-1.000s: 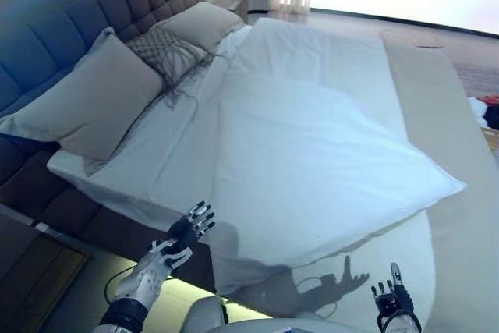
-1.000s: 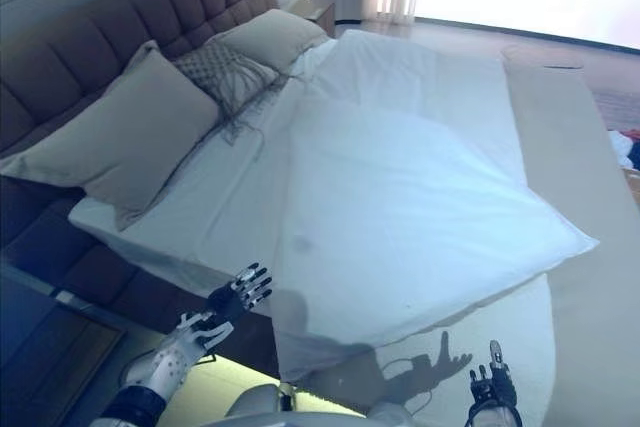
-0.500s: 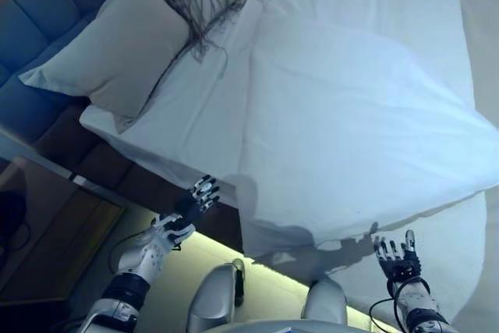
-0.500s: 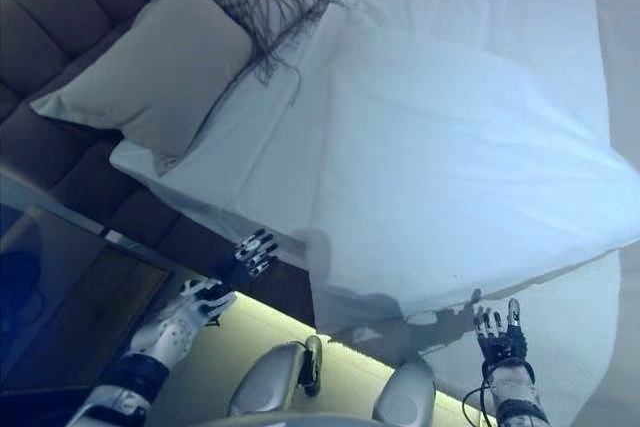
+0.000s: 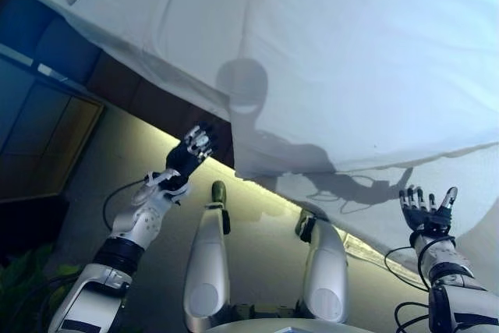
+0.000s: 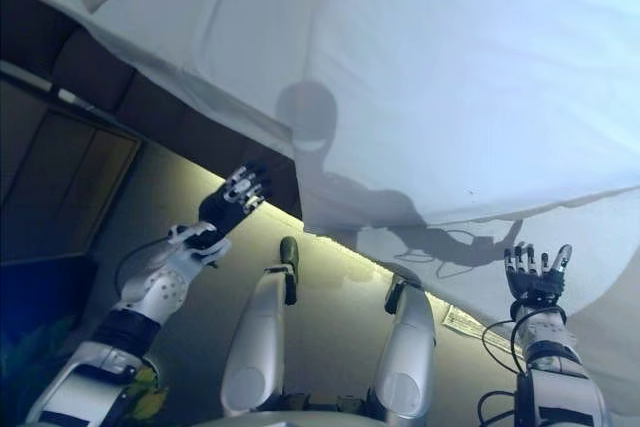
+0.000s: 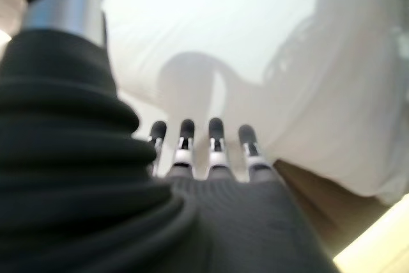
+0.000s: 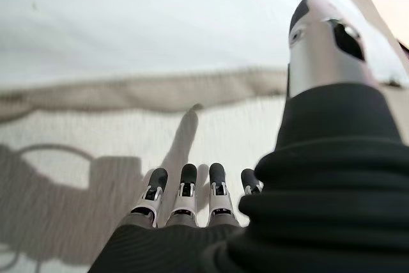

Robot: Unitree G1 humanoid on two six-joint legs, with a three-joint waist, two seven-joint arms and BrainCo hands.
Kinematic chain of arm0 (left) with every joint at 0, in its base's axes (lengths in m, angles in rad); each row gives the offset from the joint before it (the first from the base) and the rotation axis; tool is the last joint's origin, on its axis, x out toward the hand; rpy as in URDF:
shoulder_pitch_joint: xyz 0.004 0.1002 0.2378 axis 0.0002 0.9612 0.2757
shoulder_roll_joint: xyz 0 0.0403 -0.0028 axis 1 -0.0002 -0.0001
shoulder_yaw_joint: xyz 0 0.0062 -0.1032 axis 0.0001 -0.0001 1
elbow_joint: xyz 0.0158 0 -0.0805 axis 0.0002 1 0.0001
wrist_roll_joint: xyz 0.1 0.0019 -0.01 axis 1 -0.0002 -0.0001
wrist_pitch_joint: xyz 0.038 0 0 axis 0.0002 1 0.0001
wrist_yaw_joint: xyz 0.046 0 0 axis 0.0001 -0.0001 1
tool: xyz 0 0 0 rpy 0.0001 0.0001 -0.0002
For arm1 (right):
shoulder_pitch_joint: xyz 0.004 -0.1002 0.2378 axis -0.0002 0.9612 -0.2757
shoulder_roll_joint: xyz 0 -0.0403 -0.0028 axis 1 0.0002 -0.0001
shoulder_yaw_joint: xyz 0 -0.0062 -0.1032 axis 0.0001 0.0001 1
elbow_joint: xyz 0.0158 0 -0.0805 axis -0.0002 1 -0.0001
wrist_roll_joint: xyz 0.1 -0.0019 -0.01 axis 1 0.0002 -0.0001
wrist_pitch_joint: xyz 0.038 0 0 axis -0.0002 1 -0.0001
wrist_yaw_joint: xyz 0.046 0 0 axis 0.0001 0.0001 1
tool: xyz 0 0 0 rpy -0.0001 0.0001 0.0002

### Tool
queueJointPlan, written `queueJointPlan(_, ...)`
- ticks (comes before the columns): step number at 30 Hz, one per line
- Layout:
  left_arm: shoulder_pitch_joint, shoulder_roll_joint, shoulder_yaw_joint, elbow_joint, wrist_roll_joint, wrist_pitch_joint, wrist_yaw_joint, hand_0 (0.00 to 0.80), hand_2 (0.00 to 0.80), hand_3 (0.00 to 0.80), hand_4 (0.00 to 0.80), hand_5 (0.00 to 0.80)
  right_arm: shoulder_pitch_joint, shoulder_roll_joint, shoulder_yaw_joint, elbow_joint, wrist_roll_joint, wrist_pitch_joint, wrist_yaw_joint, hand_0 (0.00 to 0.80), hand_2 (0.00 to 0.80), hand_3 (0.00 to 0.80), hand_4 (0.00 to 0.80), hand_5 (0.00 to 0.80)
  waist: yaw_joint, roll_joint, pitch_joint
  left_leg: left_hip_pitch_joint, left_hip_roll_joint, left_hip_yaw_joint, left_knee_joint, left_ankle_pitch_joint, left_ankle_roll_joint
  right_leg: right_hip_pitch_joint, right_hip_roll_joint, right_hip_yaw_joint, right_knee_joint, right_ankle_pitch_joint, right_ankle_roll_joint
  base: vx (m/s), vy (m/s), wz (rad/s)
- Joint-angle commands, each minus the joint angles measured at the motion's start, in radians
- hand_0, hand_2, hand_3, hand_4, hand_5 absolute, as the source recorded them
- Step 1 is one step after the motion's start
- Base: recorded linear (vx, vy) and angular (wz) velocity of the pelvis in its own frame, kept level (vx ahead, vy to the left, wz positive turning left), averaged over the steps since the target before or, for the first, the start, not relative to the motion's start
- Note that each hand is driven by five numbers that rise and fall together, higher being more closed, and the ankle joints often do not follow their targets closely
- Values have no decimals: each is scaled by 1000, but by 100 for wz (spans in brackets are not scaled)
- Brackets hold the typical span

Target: Make the bed neatly

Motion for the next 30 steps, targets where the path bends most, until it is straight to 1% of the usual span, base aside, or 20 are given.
queueJointPlan(1, -5, 3, -2, -36, -63, -16, -6, 0, 0, 0, 0, 0, 0, -75, -47, 54, 52, 9, 60, 0, 0, 0, 0, 0, 24, 27, -52, -36, 55, -65, -104, 101, -67, -60, -94, 54, -143, 217, 100, 3, 19, 12)
queueJointPlan(3, 9, 10, -2, -65, -60, -13, -6, 0, 0, 0, 0, 0, -16, -107, -55, 67, 83, 34, 58, 0, 0, 0, 0, 0, 36, 31, -50, -63, 40, -57, -100, 108, -63, -85, -104, 49, -142, 227, 102, 8, -33, 23)
queueJointPlan(5, 21, 37, 0, -82, -71, -13, -12, 0, 0, 0, 0, 0, -38, -133, -60, 75, 93, 49, 55, 0, 0, 0, 0, 0, 47, 33, -46, -84, 33, -54, -94, 110, -61, -104, -109, 45, -138, 232, 100, 26, -87, 9)
queueJointPlan(9, 17, 74, 13, -95, -100, -3, -33, 0, 0, 0, 0, 0, -63, -183, -68, 101, 107, 80, 14, 0, 0, 0, 0, 0, 61, 41, -52, -126, 29, -54, -73, 110, -57, -146, -119, 45, -98, 222, 96, 56, -66, 7)
queueJointPlan(12, 22, 87, 9, -115, -109, -18, -33, 0, 0, 0, 0, 0, -66, -191, -64, 125, 109, 108, 27, 0, 0, 0, 0, 0, 66, 50, -50, -142, 28, -58, -65, 110, -54, -168, -120, 47, -70, 210, 94, 59, -53, 8)
queueJointPlan(14, 26, 91, 10, -127, -112, -15, -25, 0, 0, 0, 0, 0, -60, -188, -59, 133, 118, 113, 46, 0, 0, 0, 0, 0, 69, 52, -52, -146, 28, -63, -58, 107, -53, -177, -120, 50, -50, 201, 94, 54, -61, 3)
queueJointPlan(16, 26, 104, 15, -133, -124, -9, -20, 0, 0, 0, 0, 0, -61, -197, -62, 143, 126, 127, 52, 0, 0, 0, 0, 0, 74, 54, -50, -153, 30, -80, -48, 106, -55, -191, -117, 56, -23, 190, 94, 66, -101, 5)
queueJointPlan(20, 22, 113, 14, -142, -162, 7, -12, 0, 0, 0, 0, 0, -105, -236, -52, 153, 82, 132, 64, 0, 0, 0, 0, 0, 84, 65, -50, -166, 28, -106, -46, 109, -53, -222, -112, 68, 20, 169, 95, 61, -47, 4)
queueJointPlan(25, 35, 126, 9, -160, -181, 25, -19, 0, 0, 0, 0, 0, -155, -293, -45, 157, 49, 129, 57, 0, 0, 0, 0, 0, 97, 83, -53, -175, 20, -117, -41, 110, -49, -241, -119, 74, 70, 138, 93, 64, -20, 4)
queueJointPlan(30, 50, 157, 13, -158, -183, 33, -50, 0, 0, 0, 0, 0, -172, -320, -47, 161, 67, 126, 64, 0, 0, 0, 0, 0, 115, 77, -57, -197, 14, -131, -14, 101, -49, -254, -124, 70, 105, 121, 88, 75, -84, 10)
